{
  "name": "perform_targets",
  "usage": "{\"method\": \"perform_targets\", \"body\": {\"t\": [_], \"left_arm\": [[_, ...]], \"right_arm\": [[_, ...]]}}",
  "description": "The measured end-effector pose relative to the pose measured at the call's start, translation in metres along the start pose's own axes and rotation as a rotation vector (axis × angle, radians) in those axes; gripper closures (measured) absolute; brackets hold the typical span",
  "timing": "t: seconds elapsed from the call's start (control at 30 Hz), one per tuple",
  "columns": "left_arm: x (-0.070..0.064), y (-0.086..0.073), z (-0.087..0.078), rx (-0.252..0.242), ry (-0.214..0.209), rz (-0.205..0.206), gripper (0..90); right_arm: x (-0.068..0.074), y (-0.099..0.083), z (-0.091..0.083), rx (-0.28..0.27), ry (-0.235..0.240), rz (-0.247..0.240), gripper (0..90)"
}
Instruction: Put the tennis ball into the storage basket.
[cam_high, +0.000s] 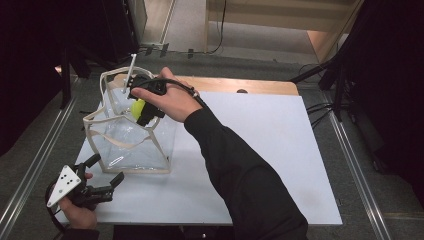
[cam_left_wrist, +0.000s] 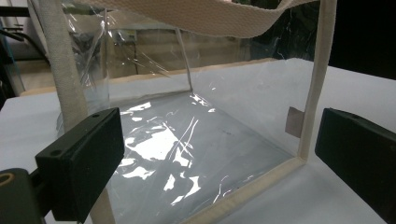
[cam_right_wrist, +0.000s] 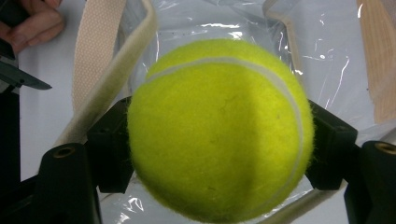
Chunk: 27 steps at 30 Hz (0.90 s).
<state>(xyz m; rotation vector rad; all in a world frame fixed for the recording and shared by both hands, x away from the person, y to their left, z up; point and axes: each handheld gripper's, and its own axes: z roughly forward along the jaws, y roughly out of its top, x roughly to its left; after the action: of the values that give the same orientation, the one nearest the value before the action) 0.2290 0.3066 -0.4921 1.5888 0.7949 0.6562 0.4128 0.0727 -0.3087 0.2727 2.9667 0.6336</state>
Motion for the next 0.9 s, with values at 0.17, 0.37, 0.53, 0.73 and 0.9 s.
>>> {"method": "perform_targets", "body": {"t": [0.17, 0.37, 0.53, 0.73, 0.9], "left_arm": [[0.000, 0.000, 0.000, 0.001, 0.000, 0.002, 1.3], [0.000, 0.000, 0.000, 0.001, 0.002, 0.002, 1.3], [0.000, 0.000, 0.000, 0.001, 0.002, 0.003, 1.3], [0.000, 0.000, 0.000, 0.000, 0.002, 0.003, 1.3], [0.000, 0.000, 0.000, 0.002, 0.002, 0.006, 1.3]], "right_arm": [[0.001, -0.002, 0.001, 0.019, -0.002, -0.009, 23.2], [0.005, -0.005, 0.003, 0.059, -0.007, -0.053, 22.9], [0.005, -0.007, 0.001, 0.052, -0.006, -0.047, 20.4], [0.005, -0.009, -0.004, 0.001, -0.007, -0.026, 10.1], [0.003, -0.012, -0.011, -0.054, -0.020, 0.006, 0.0]]}}
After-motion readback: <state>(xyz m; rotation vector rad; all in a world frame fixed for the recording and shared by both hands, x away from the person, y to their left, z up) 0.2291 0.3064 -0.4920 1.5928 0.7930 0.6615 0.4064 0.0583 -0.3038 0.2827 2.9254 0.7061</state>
